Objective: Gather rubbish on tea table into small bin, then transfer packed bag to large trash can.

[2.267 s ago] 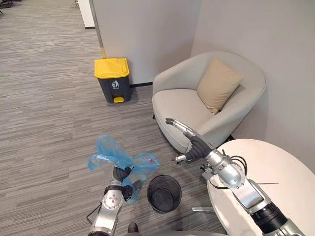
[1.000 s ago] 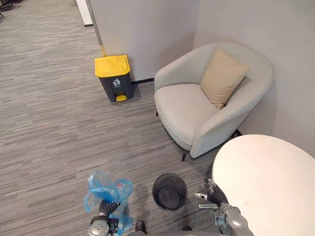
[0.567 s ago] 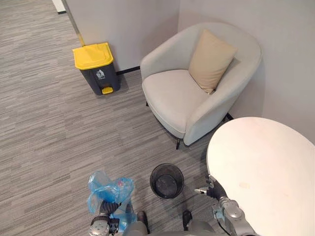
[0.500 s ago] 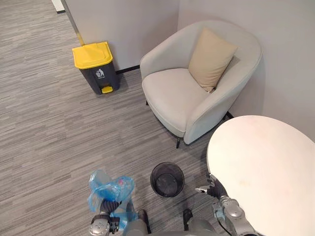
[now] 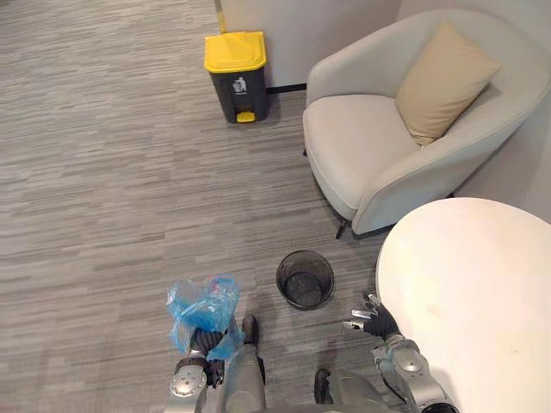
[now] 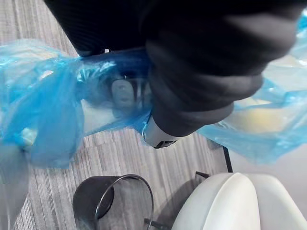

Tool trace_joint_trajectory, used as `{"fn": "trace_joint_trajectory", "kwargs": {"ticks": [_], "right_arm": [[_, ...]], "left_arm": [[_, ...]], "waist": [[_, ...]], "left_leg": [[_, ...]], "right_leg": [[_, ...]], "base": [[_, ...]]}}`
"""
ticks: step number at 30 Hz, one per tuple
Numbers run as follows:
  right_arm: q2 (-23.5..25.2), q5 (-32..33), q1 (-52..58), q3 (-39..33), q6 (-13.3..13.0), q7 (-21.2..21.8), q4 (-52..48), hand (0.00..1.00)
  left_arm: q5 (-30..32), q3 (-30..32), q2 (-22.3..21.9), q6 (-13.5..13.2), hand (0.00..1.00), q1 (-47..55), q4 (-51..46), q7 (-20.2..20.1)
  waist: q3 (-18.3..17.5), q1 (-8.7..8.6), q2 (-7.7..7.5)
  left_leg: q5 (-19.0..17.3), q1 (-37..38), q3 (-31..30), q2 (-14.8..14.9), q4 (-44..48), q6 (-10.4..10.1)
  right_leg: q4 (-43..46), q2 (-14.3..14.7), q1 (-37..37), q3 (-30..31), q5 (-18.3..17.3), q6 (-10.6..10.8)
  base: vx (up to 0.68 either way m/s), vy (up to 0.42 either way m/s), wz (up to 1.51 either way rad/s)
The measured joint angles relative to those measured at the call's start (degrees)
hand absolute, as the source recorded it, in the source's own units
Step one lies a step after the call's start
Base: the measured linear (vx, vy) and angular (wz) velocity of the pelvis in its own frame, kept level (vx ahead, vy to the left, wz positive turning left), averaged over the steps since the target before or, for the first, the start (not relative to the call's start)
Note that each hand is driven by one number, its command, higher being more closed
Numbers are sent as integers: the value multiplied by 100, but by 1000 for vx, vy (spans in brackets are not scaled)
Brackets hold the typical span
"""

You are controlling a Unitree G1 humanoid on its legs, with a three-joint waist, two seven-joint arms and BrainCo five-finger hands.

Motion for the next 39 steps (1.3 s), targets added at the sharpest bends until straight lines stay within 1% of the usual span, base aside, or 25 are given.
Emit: {"fn": "trace_joint_trajectory", "kwargs": {"ticks": [1, 2, 3, 4, 5, 6, 7, 8, 10, 15, 18, 21, 23, 25, 27, 28, 30, 31, 32, 33, 34, 35, 37, 38, 39], "right_arm": [[-5, 0, 7, -69, 2, -7, 9, 0], [-36, 0, 14, -142, 4, -72, 12, 0], [-66, 0, 17, -181, 4, -100, 12, 0], [-64, -1, 13, -259, 6, -107, 12, 0], [-65, -1, 24, -293, 6, -111, 20, 0], [-57, 0, 29, -376, 14, -141, 67, 0], [-60, 0, 46, -399, 27, -183, 138, 0], [-63, -1, 50, -471, 35, -194, 156, 0], [109, -1, 67, -488, 74, -200, 192, 0], [165, -4, 54, -481, 106, -190, 255, 0], [163, -4, 94, -480, 125, -190, 255, 0], [163, -6, 108, -480, 158, -191, 256, 0], [163, -6, 106, -479, 213, -191, 256, 0], [161, -7, 79, -477, 219, -191, 262, 0], [161, -15, 44, -472, 225, -189, 348, 0], [168, -16, 44, -464, 232, -185, 403, 0], [176, -18, 52, -464, 242, -177, 496, 0], [181, -19, 58, -456, 244, -172, 498, 0], [207, -18, 60, -430, 246, -160, 498, 0], [222, -22, 66, -306, 249, -141, 506, 0], [244, -28, 84, -284, 247, -120, 504, 0], [271, -29, 105, -252, 241, -110, 496, 0], [279, -25, 90, -251, 234, -94, 512, 0], [259, -25, 86, -251, 235, -93, 533, 0], [237, -19, 93, -257, 238, -95, 547, 0]], "left_arm": [[0, -29, -2, -1, 100, -6, 2, 1], [1, -52, -6, -7, 100, -78, 2, -2], [1, -54, -2, -8, 100, -88, 2, -2], [2, -54, 13, -8, 100, -117, 17, -3], [2, -55, 14, -8, 100, -135, 58, -5], [2, -73, 28, -3, 100, -218, 117, -7], [2, -127, 57, -2, 100, -293, 136, -6], [3, -166, 82, -2, 100, -334, 172, -13], [7, -192, 194, 8, 100, -318, 225, -17], [18, -191, 274, 21, 100, -66, 294, -21], [22, -190, 274, 52, 100, -54, 392, -26], [61, -180, 273, 59, 100, -61, 391, -26], [62, -143, 274, 62, 100, -60, 390, -24], [62, -129, 275, 63, 100, -55, 389, -22], [62, -124, 275, 72, 100, -25, 387, -22], [61, -124, 283, 75, 100, 33, 384, -22], [60, -126, 291, 83, 100, 65, 381, -21], [60, -129, 293, 92, 100, 73, 377, -21], [59, -128, 328, 98, 100, 70, 350, -19], [58, -128, 407, 102, 100, 83, 285, -12], [57, -130, 454, 105, 100, 90, 286, -11], [56, -127, 523, 106, 100, 80, 285, 1], [52, -65, 608, 109, 100, 18, 296, 36], [52, -49, 600, 110, 100, 9, 300, 38], [51, -40, 593, 110, 100, -4, 306, 37]], "waist": [[7, -6, -9], [1, -22, -1], [1, -63, -1], [-47, -135, 122], [-46, -157, 120], [-75, -159, 175], [-64, -170, 161], [-58, -169, 154], [-77, -154, 26], [-94, -139, 33], [-100, -146, 24], [-113, -150, -2], [-138, -145, -30], [-140, -142, -36], [-144, -140, -53], [-139, -150, -100], [-152, -163, -155], [-155, -168, -162], [-121, -214, -217], [-75, -297, -254], [-66, -312, -242], [-78, -315, -267], [-50, -335, -438], [-43, -356, -444], [-46, -414, -449]], "left_leg": [[-43, -33, 152, -28, 322, 54], [-187, -12, 363, -46, 926, 218], [-295, 50, 490, -14, 1274, 350], [-464, 218, 656, 84, 1548, 418], [-612, 350, 740, 137, 1578, 413], [-845, 679, 844, 170, 1368, 340], [-907, 874, 995, 133, 975, 257], [-923, 931, 1044, 93, 811, 287], [-860, 1059, 986, -90, 524, 330], [-930, 1045, 1006, -258, 535, 417], [-981, 976, 1012, -287, 602, 473], [-1041, 849, 1005, -292, 705, 557], [-1133, 743, 988, -296, 823, 638], [-1284, 613, 963, -294, 1039, 668], [-1532, 514, 947, -315, 1374, 716], [-1719, 520, 927, -381, 1577, 772], [-1984, 567, 863, -506, 1808, 833], [-2106, 605, 817, -565, 1852, 930], [-2208, 718, 717, -665, 1866, 1027], [-2290, 887, 584, -706, 1870, 1107], [-2332, 952, 515, -702, 1870, 1119], [-2405, 1026, 434, -697, 1863, 1106], [-2528, 1338, 323, -706, 1767, 1075], [-2528, 1421, 270, -705, 1715, 1006], [-2546, 1546, 201, -710, 1633, 945]], "right_leg": [[-74, -74, 11, -107, 72, -17], [-203, -179, 29, -270, 180, -17], [-292, -230, 27, -419, 262, -17], [-403, -263, 39, -597, 342, 22], [-438, -274, 39, -691, 388, 38], [-499, -328, 36, -841, 464, 92], [-591, -372, 65, -976, 532, 180], [-679, -387, 124, -1040, 582, 224], [-1040, -463, 357, -1148, 771, 377], [-1310, -579, 460, -1082, 972, 592], [-1437, -586, 452, -1028, 1096, 637], [-1459, -595, 382, -1026, 1098, 630], [-1405, -614, 315, -1021, 1034, 716], [-1137, -671, 169, -1002, 874, 774], [-602, -804, -21, -950, 563, 876], [-175, -952, -107, -932, 328, 961], [423, -1150, -185, -850, 169, 966], [862, -1240, -319, -707, 179, 960], [1633, -1312, -599, -377, 297, 880], [2297, -1243, -912, -41, 244, 919], [2326, -1124, -977, 43, 100, 942], [2245, -942, -1097, 86, -38, 903], [1702, -583, -1420, 14, -55, 802], [1451, -494, -1472, -70, -43, 789], [952, -375, -1501, -167, 98, 700]], "base": [[-135, -55, 77], [-154, -31, 72], [-167, 13, 88], [-123, 50, 76], [-97, 91, 82], [-93, 121, 77], [-97, 133, 73], [-105, 146, 62], [-116, 158, 41], [-104, 133, 2], [-64, 72, -8], [-29, 44, 0], [26, 36, 3], [64, 56, 3], [98, 98, 5], [107, 83, 12], [182, 90, 22], [257, 134, 35], [274, 131, 47], [254, 80, 48], [287, 7, 46], [325, -64, 43], [348, -102, 45], [305, -93, 41], [522, -133, 69]]}}
